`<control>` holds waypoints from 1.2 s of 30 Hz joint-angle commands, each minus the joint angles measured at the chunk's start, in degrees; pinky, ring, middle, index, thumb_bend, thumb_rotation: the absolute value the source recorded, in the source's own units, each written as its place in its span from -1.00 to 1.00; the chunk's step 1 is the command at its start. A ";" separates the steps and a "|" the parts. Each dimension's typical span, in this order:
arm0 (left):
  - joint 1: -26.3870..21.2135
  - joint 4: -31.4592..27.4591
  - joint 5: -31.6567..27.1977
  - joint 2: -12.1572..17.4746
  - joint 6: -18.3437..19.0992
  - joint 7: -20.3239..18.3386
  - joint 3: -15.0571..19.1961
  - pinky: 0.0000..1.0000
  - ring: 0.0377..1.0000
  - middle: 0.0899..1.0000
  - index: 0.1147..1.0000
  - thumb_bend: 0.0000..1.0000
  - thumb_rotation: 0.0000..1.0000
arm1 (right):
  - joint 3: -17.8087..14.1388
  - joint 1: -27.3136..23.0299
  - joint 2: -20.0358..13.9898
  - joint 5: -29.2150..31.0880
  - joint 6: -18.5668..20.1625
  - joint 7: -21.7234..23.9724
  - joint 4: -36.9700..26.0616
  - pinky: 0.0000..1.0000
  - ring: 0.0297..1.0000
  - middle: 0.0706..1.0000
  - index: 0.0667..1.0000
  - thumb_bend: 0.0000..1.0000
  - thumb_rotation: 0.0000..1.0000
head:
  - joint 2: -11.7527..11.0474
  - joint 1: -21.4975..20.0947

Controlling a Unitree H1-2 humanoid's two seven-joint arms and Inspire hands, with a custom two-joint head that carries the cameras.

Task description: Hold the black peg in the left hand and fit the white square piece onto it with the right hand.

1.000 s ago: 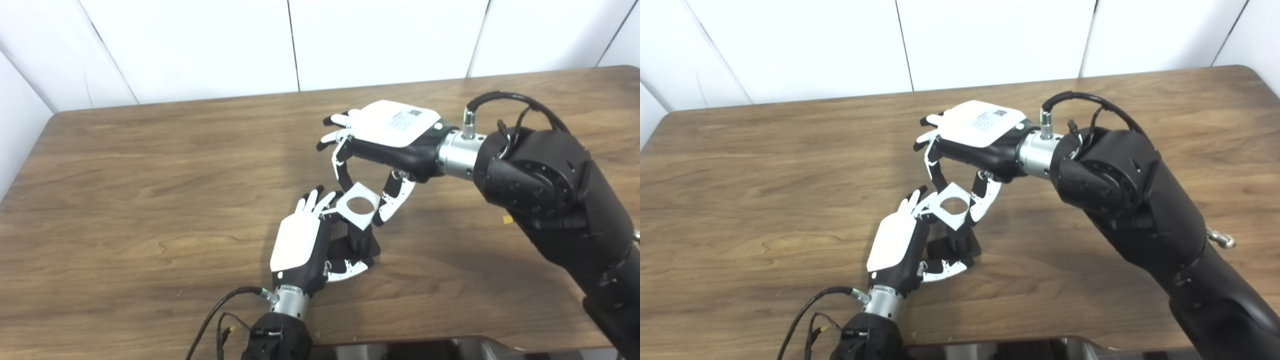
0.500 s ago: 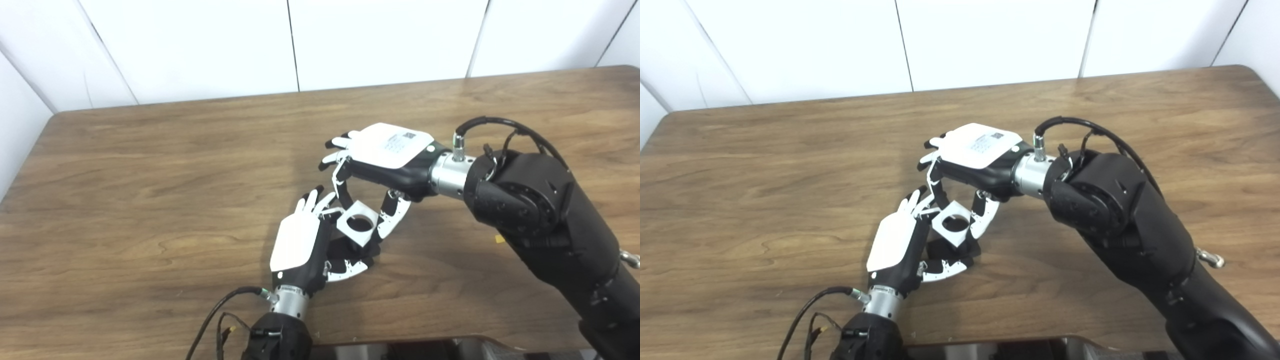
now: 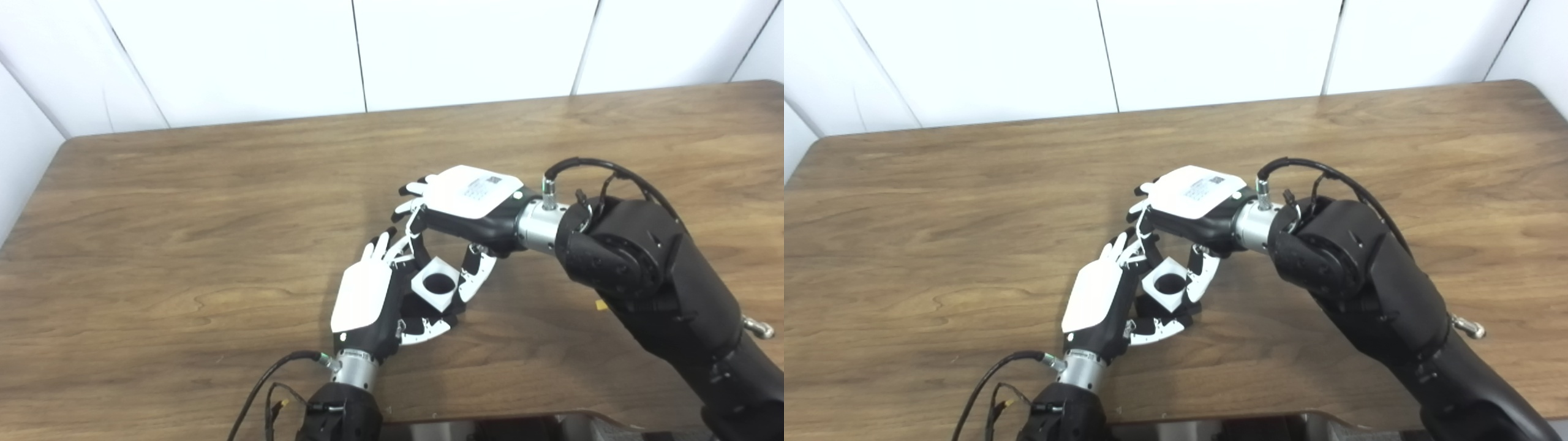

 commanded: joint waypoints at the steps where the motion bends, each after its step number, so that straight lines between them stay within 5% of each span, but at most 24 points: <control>1: 1.32 2.67 0.34 0.10 1.29 -2.02 -0.16 1.00 1.00 0.80 -0.16 0.03 -0.85 | -0.90 -2.16 0.24 -0.41 -0.82 -0.99 0.01 1.00 0.99 0.76 -0.10 0.05 -0.71 | -0.04 0.11; 35: 0.89 2.50 0.20 0.09 1.48 -2.17 -0.16 1.00 1.00 0.80 -0.16 0.03 -0.85 | -1.74 -0.50 -0.06 -0.21 -1.22 -3.05 3.69 1.00 1.00 0.78 -0.10 0.05 -0.71 | -0.10 0.39; 36: 0.86 2.59 0.34 0.02 1.55 -2.11 -0.21 1.00 1.00 0.80 -0.16 0.03 -0.85 | -1.81 -0.48 -0.12 -0.18 -1.06 -2.86 3.60 1.00 1.00 0.78 -0.02 0.48 -0.66 | -0.07 0.41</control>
